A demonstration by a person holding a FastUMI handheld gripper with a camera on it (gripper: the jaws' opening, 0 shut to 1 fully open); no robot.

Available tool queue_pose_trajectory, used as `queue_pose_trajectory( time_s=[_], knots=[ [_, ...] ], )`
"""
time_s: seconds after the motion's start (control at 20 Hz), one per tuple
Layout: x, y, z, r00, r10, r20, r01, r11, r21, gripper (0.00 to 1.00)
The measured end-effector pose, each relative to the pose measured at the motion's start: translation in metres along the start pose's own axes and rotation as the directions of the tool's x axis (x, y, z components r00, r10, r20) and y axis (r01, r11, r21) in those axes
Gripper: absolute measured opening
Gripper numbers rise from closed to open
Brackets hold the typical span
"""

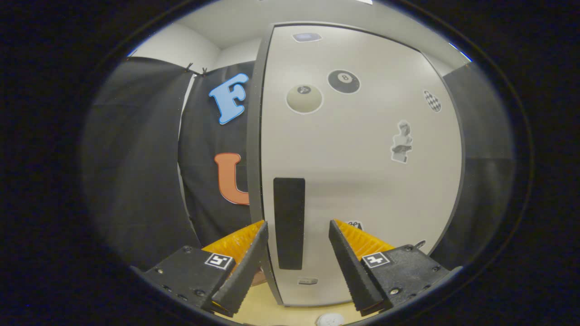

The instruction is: Open the shoe cabinet door, grab the shoes and put them into the shoe cabinet, then close the shoe cabinet door.

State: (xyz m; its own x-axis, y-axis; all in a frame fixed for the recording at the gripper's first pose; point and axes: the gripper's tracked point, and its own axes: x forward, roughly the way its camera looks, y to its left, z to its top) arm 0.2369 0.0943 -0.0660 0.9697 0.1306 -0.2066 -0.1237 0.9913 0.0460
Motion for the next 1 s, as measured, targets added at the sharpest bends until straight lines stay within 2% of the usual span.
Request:
queue_pose_trajectory(
  time_s=[0.05, 0.1, 0.15, 0.25, 0.55, 0.7, 1.0],
  knots=[
    [0.004, 0.0, -0.002, 1.0, 0.01, -0.02, -0.01, 0.999, 0.033, 0.76],
    [0.007, 0.004, 0.0, 0.999, 0.035, -0.023, -0.034, 0.998, 0.052, 0.68],
    [0.008, 0.007, -0.002, 0.999, 0.035, -0.035, -0.034, 0.999, 0.035, 0.55],
    [0.012, 0.002, -0.003, 0.999, -0.007, -0.033, 0.006, 0.999, -0.034, 0.41],
    [0.009, 0.001, -0.007, 0.996, -0.012, -0.091, 0.01, 1.0, -0.026, 0.29],
    [0.007, 0.0, -0.007, 0.994, -0.021, -0.107, 0.016, 0.999, -0.043, 0.27],
    [-0.016, -0.001, -0.009, 0.989, 0.05, -0.136, -0.057, 0.997, -0.044, 0.26]
  ],
)
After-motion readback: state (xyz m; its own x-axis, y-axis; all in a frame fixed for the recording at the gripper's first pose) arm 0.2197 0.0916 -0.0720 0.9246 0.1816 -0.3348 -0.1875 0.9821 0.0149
